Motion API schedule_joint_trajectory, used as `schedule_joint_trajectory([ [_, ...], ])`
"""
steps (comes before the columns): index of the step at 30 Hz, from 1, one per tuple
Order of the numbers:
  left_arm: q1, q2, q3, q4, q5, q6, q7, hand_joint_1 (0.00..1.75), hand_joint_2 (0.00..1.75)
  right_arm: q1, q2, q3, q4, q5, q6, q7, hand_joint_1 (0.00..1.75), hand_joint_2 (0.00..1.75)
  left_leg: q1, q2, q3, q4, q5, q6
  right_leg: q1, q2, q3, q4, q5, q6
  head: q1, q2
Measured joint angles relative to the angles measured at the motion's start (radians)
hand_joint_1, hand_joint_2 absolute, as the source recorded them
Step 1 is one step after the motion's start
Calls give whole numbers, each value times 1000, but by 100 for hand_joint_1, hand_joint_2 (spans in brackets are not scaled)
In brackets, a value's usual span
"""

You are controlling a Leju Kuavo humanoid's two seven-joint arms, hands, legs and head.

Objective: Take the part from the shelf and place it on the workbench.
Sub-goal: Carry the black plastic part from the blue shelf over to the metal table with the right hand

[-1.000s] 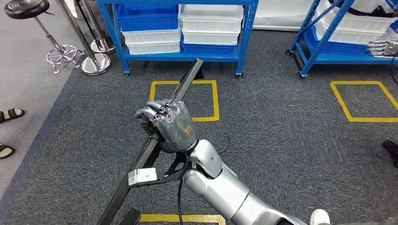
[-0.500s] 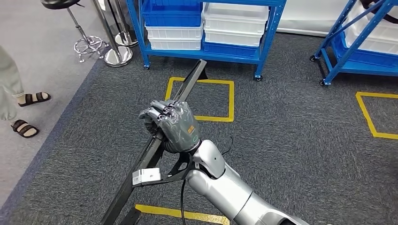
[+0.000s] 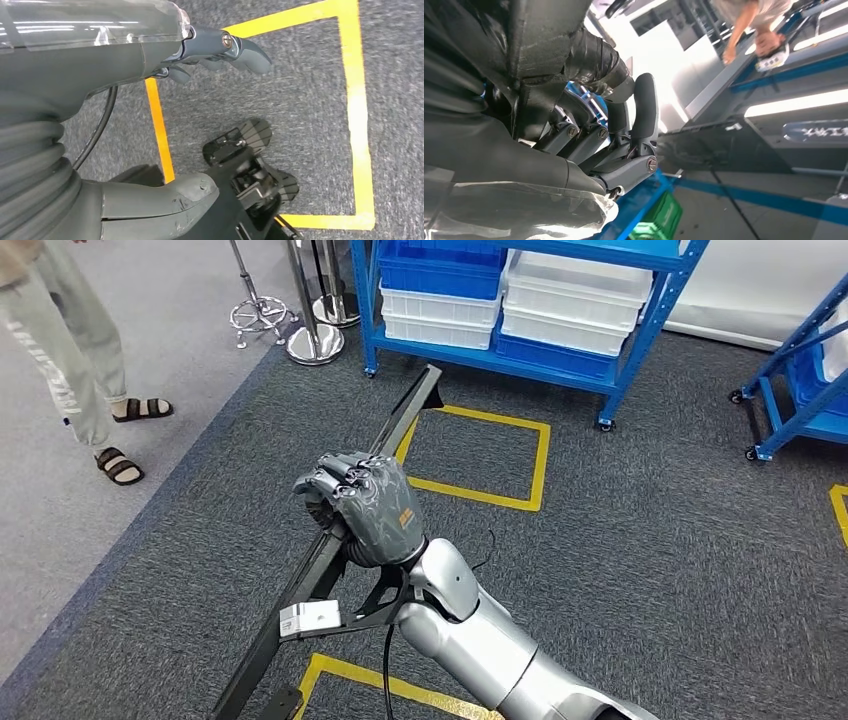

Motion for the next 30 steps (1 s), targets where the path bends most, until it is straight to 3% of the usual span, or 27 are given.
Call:
schedule_joint_trajectory([
  [1, 0, 0, -1, 0, 0, 0, 0, 0, 175, -1, 0, 0, -1, 1, 1, 0, 175, 175, 3, -11, 0, -4, 5, 7, -2, 20, -8, 24, -19, 4, 0, 0],
  [3, -1, -1, -4, 0, 0, 0, 0, 0, 175, 0, -2, 0, -2, 2, 2, 2, 175, 175, 6, -32, -1, -7, 10, 16, -6, 75, -54, 133, -84, 9, 0, 0],
  [5, -1, -2, -7, 0, 0, 0, 0, 0, 175, 5, -6, 0, -2, 3, 2, 3, 175, 175, 5, -57, -5, -5, 12, 19, -6, 98, -112, 256, -131, 10, 1, 0],
  [6, 0, -2, -7, 0, 0, 0, 0, 0, 175, 7, -7, 0, -2, 3, 2, 3, 175, 175, 5, -71, -6, -3, 12, 19, -6, 101, -124, 276, -128, 9, 0, 0],
  [7, 1, -2, -7, 0, 0, 0, 0, 0, 175, 8, -8, 0, -2, 3, 2, 3, 175, 175, 5, -85, -6, 0, 12, 19, -7, 103, -116, 257, -104, 8, 0, 0],
  [8, 2, -2, -8, 0, 0, 0, 0, 0, 175, 8, -8, 0, -3, 3, 2, 4, 175, 175, 5, -100, -7, 4, 11, 17, -7, 109, -92, 203, -66, 5, 0, 0],
  [10, 1, -4, -8, 0, 0, 0, 0, 0, 175, 7, -8, 0, -3, 4, 2, 4, 175, 175, 5, -125, -10, 12, 8, 11, -11, 149, -32, 71, -8, -2, 0, 0],
  [12, 0, -5, -9, 0, 1, 0, 0, 0, 175, 6, -9, 0, -3, 4, 2, 4, 175, 175, 6, -146, -20, 15, 9, 0, -12, 179, -8, 13, 4, -6, 1, 0],
  [14, 2, -4, -9, 0, 1, 0, 0, 0, 175, 6, -8, 0, -4, 4, 2, 4, 175, 175, 10, -164, -27, 12, 13, -15, -10, 164, -6, 5, 7, -11, 1, 0],
  [16, 4, -3, -9, 0, 1, 0, 0, 0, 175, 4, -5, 0, -5, 4, 2, 4, 175, 175, 9, -131, -38, 32, -2, -27, -14, 142, 0, -7, 13, -22, 0, 0],
  [18, 3, -3, -10, 0, 2, 0, 0, 0, 175, 4, -2, 0, -6, 4, 3, 4, 175, 175, 7, -71, -80, 125, -54, -37, -14, 115, 5, -14, 14, -31, 0, 0],
  [20, 1, -3, -10, 0, 2, 0, 0, 0, 175, 6, -2, 0, -6, 4, 3, 4, 175, 175, 10, -48, -140, 252, -108, -45, -11, 87, 5, -14, 12, -36, -1, 0],
  [21, 2, -3, -10, 0, 3, 0, 0, 0, 175, 7, -2, 0, -6, 5, 3, 4, 175, 175, 12, -45, -155, 284, -113, -47, -11, 73, 5, -13, 11, -36, -1, 0],
  [22, 3, -4, -10, 0, 4, 0, 0, 0, 175, 8, -2, 0, -6, 6, 3, 4, 175, 175, 13, -42, -150, 277, -99, -48, -10, 60, 6, -12, 9, -36, -1, 0],
  [23, 4, -3, -10, 0, 4, 0, 0, 0, 175, 8, -2, 0, -6, 7, 3, 4, 175, 175, 13, -37, -124, 230, -70, -47, -10, 48, 7, -11, 7, -34, -1, 0],
  [25, 3, -3, -10, 0, 6, 0, 0, 0, 175, 7, -2, 0, -7, 10, 3, 4, 175, 175, 7, 2, -47, 89, -11, -40, -8, 27, 13, -11, 1, -29, -1, 0],
  [27, 0, -2, -10, 0, 7, 0, 0, 0, 175, 6, -2, 0, -8, 13, 3, 4, 175, 175, -3, 30, -9, 11, 8, -27, -2, 10, 15, -10, -2, -20, 0, 0],
  [30, 2, -2, -10, 0, 7, 1, 0, 0, 175, 5, -2, 1, -11, 18, 2, 5, 175, 175, -4, 4, -11, 0, 10, -10, 2, -10, 20, -11, -7, -6, -1, 0],
])
